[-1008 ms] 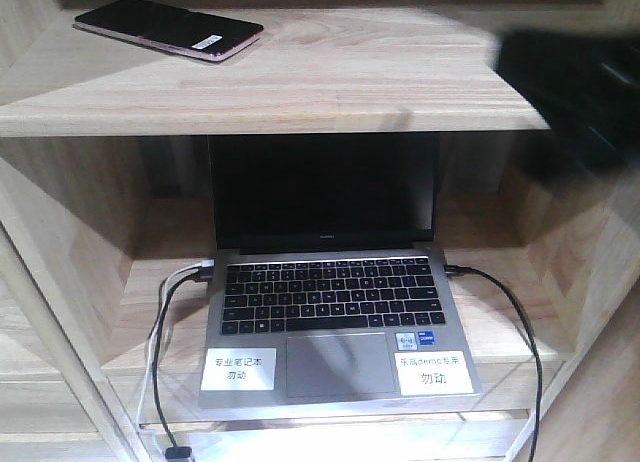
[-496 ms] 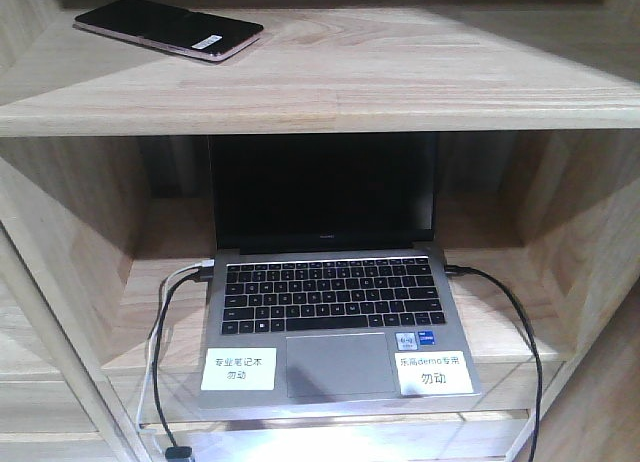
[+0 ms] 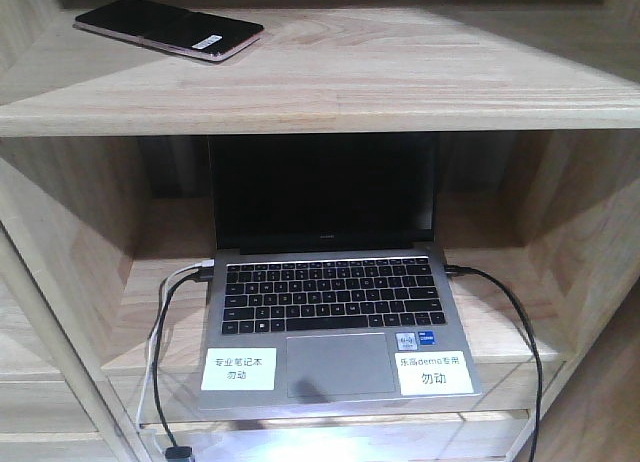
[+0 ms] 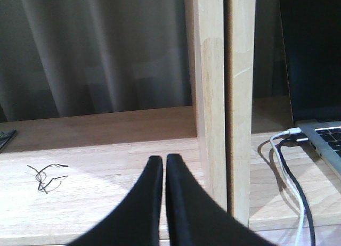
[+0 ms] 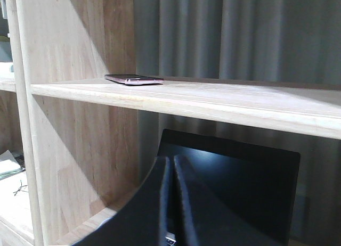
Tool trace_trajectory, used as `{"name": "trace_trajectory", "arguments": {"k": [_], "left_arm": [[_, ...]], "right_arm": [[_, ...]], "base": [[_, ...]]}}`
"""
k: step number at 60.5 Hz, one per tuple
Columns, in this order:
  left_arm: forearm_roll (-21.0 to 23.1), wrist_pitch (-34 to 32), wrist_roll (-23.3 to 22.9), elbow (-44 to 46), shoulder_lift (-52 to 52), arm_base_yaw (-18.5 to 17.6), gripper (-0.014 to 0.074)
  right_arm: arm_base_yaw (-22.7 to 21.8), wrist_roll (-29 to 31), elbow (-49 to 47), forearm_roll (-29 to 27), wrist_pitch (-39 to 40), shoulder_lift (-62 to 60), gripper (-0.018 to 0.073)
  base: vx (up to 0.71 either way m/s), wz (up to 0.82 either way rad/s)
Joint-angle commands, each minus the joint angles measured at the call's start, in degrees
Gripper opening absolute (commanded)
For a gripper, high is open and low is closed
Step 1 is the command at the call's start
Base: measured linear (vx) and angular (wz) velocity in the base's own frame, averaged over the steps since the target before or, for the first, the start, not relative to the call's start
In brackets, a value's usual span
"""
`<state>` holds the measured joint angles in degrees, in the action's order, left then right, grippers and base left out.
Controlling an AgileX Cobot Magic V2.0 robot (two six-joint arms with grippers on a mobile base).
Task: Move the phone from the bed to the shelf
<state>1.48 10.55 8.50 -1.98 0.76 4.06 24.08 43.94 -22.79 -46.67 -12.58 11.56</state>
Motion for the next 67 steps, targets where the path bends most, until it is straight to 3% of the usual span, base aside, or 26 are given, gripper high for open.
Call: {"name": "trace_trajectory", "arguments": {"k": [1,25,32,38,49,52,56,67], "left_arm": [[0.5,-4.1,-0.3,1.3,0.8,-0.1,0.0001],[0.5,-4.1,-0.3,1.3,0.8,-0.1,0.0001],[0.5,-4.1,-0.3,1.3,0.8,-0.1,0.0001],[0.5,-4.1,-0.3,1.3,0.8,-0.1,0.0001],[0.5,-4.1,-0.3,1.3,0.8,-0.1,0.0001],[0.5,-4.1,-0.3,1.3,0.8,-0.1,0.0001],[0.5,-4.1,-0.3,1.3,0.8,-0.1,0.0001],[0.5,-4.1,-0.3,1.3,0.8,-0.1,0.0001]], "right_arm": [[-0.2,0.0,-1.5,-0.8,2.8,0.7,-0.0006],[-0.2,-0.1,-1.5,-1.0,2.7,0.7,-0.0006],[-0.2,-3.2,-1.5,0.0,3.2,0.7,-0.0006],[-0.2,-10.3,-1.5,7.8,3.2,0.7,-0.0006],[-0.2,-32.7,-1.5,30.1,3.2,0.7,-0.0006],[-0.2,-36.7,-1.5,33.6,3.2,0.7,-0.0006],[-0.2,-39.6,-1.5,35.6,3.2,0.7,-0.0006],[-0.2,-39.1,-1.5,35.6,3.2,0.7,-0.0006]], "base": [[0.00,0.00],[0.00,0.00],[0.00,0.00],[0.00,0.00],[0.00,0.00],[0.00,0.00],[0.00,0.00],[0.00,0.00]]}}
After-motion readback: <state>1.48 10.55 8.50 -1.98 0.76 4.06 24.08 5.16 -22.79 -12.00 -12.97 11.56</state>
